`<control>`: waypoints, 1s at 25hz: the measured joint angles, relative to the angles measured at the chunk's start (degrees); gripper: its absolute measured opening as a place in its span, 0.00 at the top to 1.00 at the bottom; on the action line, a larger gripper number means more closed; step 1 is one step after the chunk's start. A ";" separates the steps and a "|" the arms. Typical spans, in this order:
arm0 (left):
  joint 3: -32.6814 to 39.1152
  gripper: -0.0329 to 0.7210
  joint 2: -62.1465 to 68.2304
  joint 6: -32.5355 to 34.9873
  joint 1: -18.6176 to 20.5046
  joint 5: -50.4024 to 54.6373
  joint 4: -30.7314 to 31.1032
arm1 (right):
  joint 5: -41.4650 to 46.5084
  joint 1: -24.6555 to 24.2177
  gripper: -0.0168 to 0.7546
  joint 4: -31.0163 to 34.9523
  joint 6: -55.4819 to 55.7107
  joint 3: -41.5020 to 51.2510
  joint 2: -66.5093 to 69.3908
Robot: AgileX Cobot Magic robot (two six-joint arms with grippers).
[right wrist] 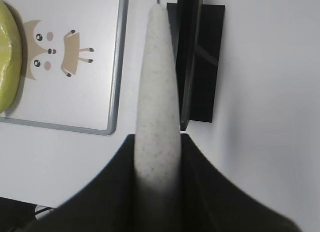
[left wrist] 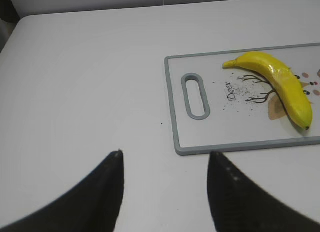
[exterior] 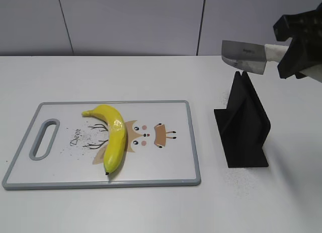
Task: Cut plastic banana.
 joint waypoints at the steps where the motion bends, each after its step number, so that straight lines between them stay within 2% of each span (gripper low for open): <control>1: 0.00 0.27 0.00 0.00 0.00 0.00 0.00 | -0.08 0.00 0.76 0.00 0.00 0.00 -0.15; 4: 0.00 0.27 0.00 0.04 0.00 0.00 0.00 | -0.71 0.00 0.76 -0.10 -1.93 -0.21 -0.35; 12: -1.90 0.26 5.05 0.01 0.00 -8.12 -0.23 | -3.29 0.00 0.76 0.26 -23.08 -6.48 1.99; 17: -4.00 0.12 18.87 0.89 0.00 -18.70 -3.31 | -4.54 0.00 0.76 8.73 -43.27 -12.36 9.61; 20: -6.34 0.09 28.77 7.92 0.00 -21.75 -8.62 | -4.77 0.00 0.76 14.79 -56.91 -14.28 13.94; 25: -13.80 0.08 45.63 29.11 0.00 -21.37 -21.44 | -5.42 0.00 0.76 20.71 -73.27 -14.60 19.82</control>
